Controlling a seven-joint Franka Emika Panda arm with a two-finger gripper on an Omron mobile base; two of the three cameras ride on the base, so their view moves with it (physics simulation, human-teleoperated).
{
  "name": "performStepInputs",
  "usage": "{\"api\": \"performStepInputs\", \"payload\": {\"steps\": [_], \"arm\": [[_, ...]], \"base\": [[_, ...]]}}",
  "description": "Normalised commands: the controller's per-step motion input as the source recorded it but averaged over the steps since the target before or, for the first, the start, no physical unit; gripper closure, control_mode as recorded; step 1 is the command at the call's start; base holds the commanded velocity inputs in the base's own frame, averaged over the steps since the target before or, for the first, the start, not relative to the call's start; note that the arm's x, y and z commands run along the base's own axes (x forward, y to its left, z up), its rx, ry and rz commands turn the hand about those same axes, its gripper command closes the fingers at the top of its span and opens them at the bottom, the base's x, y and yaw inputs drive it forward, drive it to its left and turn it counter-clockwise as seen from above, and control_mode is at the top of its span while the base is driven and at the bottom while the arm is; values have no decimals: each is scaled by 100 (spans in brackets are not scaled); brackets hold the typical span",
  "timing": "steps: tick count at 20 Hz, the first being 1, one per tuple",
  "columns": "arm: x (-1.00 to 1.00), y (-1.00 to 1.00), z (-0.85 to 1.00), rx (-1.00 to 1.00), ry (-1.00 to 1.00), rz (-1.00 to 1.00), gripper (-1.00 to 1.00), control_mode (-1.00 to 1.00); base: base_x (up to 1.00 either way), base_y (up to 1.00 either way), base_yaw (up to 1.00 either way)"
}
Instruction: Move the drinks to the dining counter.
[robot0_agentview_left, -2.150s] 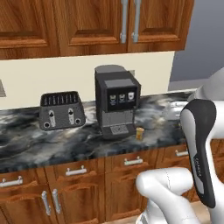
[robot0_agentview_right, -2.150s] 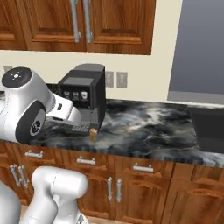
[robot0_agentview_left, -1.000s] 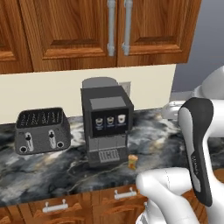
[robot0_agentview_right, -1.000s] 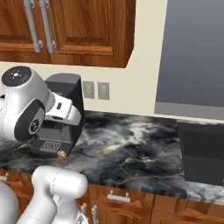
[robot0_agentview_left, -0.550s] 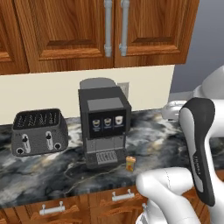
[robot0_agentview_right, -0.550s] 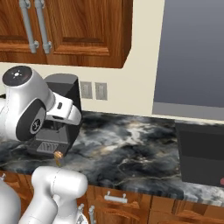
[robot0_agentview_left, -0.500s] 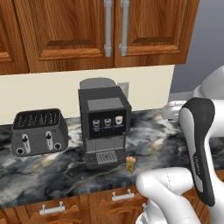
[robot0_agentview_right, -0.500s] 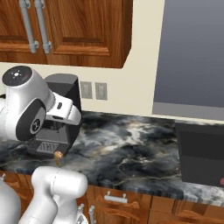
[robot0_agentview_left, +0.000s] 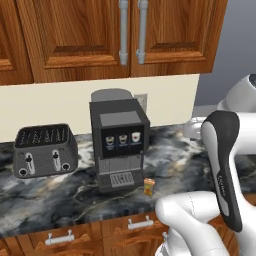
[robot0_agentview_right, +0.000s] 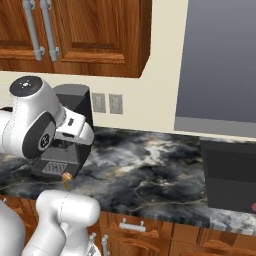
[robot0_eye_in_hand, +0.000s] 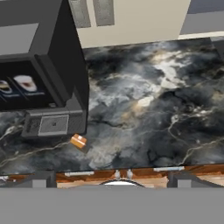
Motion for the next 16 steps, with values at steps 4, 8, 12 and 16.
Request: {"api": "performStepInputs", "payload": {"steps": [4, 8, 12, 16], "arm": [[-12, 11, -8, 0, 15, 0, -100, -100], [-25, 20, -8, 0, 7, 0, -100, -100], [-34, 30, -17, 0, 2, 0, -100, -100], [-28, 25, -33, 0, 0, 0, -100, -100]], "base": [[0, 0, 0], [0, 0, 0], [0, 0, 0], [0, 0, 0]]}}
